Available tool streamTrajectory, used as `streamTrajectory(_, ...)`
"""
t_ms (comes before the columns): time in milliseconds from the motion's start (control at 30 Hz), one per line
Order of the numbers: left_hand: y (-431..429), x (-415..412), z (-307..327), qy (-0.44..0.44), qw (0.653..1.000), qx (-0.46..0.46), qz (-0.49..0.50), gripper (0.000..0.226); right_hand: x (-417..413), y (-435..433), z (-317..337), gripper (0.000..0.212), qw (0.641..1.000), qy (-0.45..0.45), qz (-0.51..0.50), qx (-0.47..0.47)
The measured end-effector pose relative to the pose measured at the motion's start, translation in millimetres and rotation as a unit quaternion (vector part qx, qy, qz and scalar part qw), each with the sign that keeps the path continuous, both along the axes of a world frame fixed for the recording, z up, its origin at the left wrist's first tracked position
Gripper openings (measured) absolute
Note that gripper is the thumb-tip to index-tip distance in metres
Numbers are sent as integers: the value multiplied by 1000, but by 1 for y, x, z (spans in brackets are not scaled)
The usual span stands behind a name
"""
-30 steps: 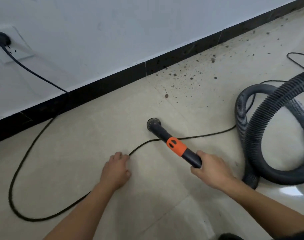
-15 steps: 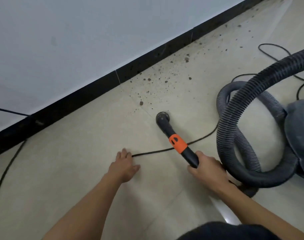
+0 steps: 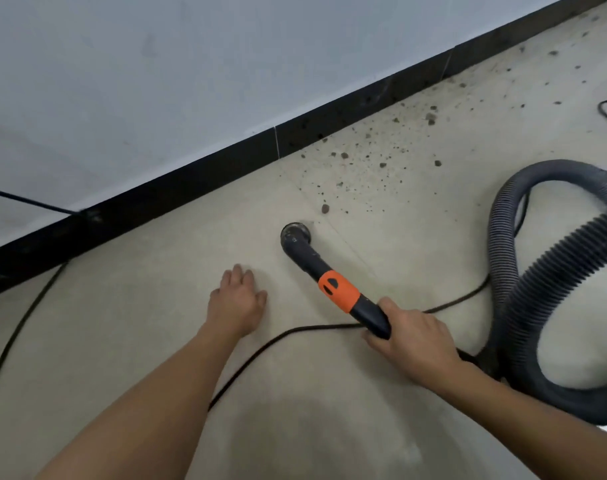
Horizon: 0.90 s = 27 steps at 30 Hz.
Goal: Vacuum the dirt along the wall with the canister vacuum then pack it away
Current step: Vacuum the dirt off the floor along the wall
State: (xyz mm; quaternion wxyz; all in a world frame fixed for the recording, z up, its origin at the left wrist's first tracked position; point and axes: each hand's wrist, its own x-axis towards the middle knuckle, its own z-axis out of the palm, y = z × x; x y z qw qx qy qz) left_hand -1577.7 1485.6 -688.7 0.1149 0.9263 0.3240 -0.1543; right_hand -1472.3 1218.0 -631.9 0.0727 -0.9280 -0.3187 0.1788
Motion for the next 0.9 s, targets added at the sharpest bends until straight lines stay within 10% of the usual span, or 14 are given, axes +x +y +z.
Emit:
streamTrajectory(600, 111, 43, -36, -58, 995, 67, -43, 68, -45, 20, -7, 45, 999, -1, 8, -45)
streamTrajectory(900, 111, 43, -37, -64, 995, 61, -42, 68, -17, 65, 9, 17, 962, 17, -267, -43)
